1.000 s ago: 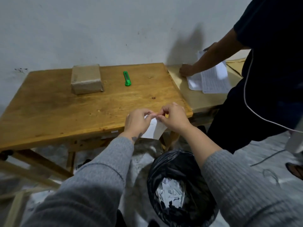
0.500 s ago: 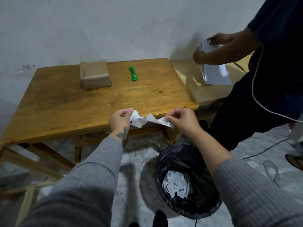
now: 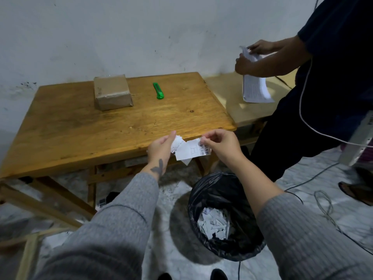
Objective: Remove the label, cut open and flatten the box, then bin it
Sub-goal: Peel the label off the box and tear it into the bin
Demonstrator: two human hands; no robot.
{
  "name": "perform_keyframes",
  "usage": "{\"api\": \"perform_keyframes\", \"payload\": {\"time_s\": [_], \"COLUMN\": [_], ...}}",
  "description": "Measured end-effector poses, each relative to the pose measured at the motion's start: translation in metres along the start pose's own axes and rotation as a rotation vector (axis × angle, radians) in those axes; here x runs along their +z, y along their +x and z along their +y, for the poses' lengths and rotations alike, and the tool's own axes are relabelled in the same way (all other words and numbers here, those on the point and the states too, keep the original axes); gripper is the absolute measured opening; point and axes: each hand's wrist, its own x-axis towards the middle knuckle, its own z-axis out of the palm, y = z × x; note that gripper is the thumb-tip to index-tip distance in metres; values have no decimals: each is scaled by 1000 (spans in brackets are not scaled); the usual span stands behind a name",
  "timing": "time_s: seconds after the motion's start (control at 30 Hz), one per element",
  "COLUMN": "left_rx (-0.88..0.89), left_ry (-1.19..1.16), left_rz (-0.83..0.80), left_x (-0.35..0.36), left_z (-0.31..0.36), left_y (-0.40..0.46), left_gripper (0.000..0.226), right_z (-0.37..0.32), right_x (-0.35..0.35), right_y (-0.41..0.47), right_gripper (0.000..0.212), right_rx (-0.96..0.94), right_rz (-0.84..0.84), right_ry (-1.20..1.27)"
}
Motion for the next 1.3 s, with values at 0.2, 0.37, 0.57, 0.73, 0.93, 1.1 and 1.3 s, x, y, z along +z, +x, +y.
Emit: {"api": "perform_keyframes", "payload": {"time_s": [0.2,0.37,0.57,0.73,0.93,1.1,1.3], "left_rx": [96,38,70,154,115,110,101], "left_ry": [44,41,54,124,113,154,110], "left_rz": [-174,-216,-129,-61,-96,-84,-1], "left_x": [31,73,123,150,173,172,166], "left_z": [-6,0,-6,-19,-23,-25,-23], "left_y": [-17,-35,-52,-65,-85,-91,-91], "left_gripper": [22,30,31,19,34,22,13], "right_z": [16,30,49,66,78,80,91], "right_x": [-19,-47,-97,-126,-140,-149,-149], "right_y": [15,21,32,33,26,21,13], "right_gripper": [8,7,10,5,4,14,10], "right_rx": [17,1,-50,-55,-62,-76,-278], "right_rz": [34,5,-75,-108,-159,-185,-40], "right_ry": [-36,-55,-136,-124,-115,-113,-328]}}
